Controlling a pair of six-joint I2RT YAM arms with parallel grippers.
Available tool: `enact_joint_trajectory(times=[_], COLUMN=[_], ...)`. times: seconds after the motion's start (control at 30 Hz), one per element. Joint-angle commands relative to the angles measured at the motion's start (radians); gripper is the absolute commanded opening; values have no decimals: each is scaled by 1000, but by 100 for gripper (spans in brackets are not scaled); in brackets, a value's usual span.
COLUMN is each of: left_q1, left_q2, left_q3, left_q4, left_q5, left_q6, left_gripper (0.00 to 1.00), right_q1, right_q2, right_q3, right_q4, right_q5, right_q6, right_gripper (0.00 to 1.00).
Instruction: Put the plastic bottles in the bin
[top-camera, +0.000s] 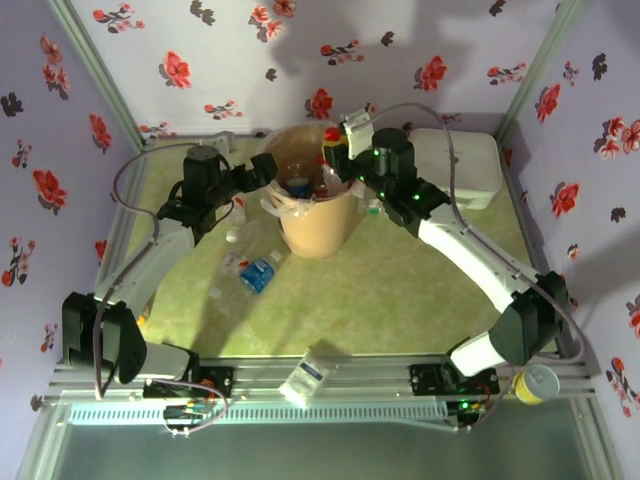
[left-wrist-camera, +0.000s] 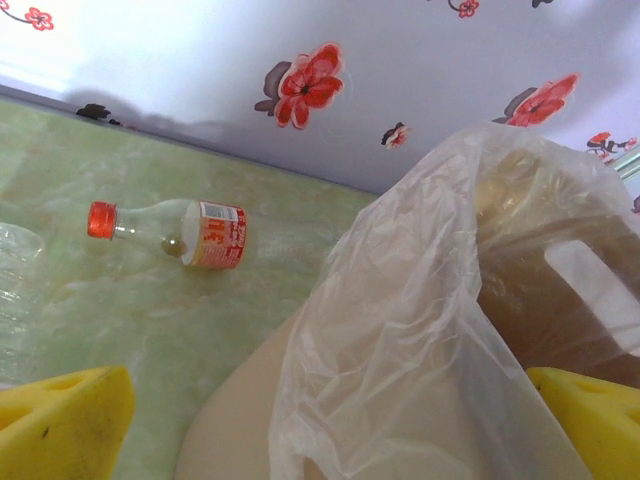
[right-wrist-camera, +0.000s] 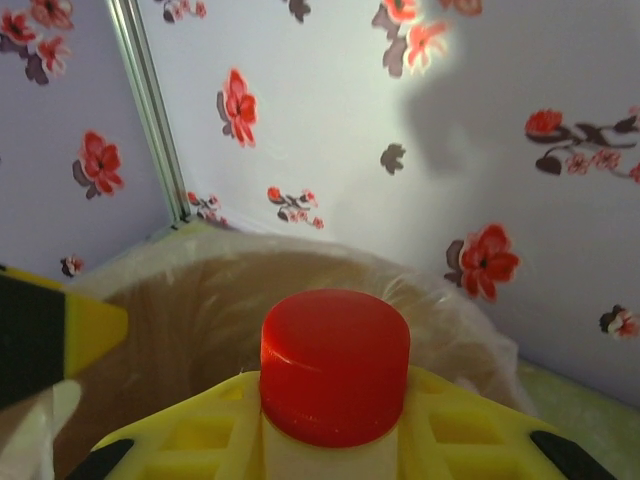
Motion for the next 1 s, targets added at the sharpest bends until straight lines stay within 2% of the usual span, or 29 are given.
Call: enact_joint_trajectory(times=[0.0, 0.27, 0.53, 0.67, 0.8, 0.97], left_q1=[-1, -2, -1, -1, -2, -2], left_q2=[19, 17, 25, 26, 28, 29], left_q3=[-7, -20, -12, -10, -12, -15], left_q4=[21, 25, 26, 28, 30, 30], left_q5=[3, 5, 9, 10, 11, 11], left_q6=[-16, -20, -19, -20, -20, -17], left_gripper=[99, 99, 99, 99, 99, 99], right_q1=[3, 3, 3, 3, 1, 2], right_q2=[12, -11, -16, -19, -27, -56], right_q3=[-29, -170, -230, -212, -196, -145], right_q4=[44, 154, 203, 192, 190, 154], right_q5=[-15, -26, -30, -38, -33, -27], right_q6=[-2, 68, 83, 85, 82, 104], right_gripper=[21, 22, 32, 49, 58, 63])
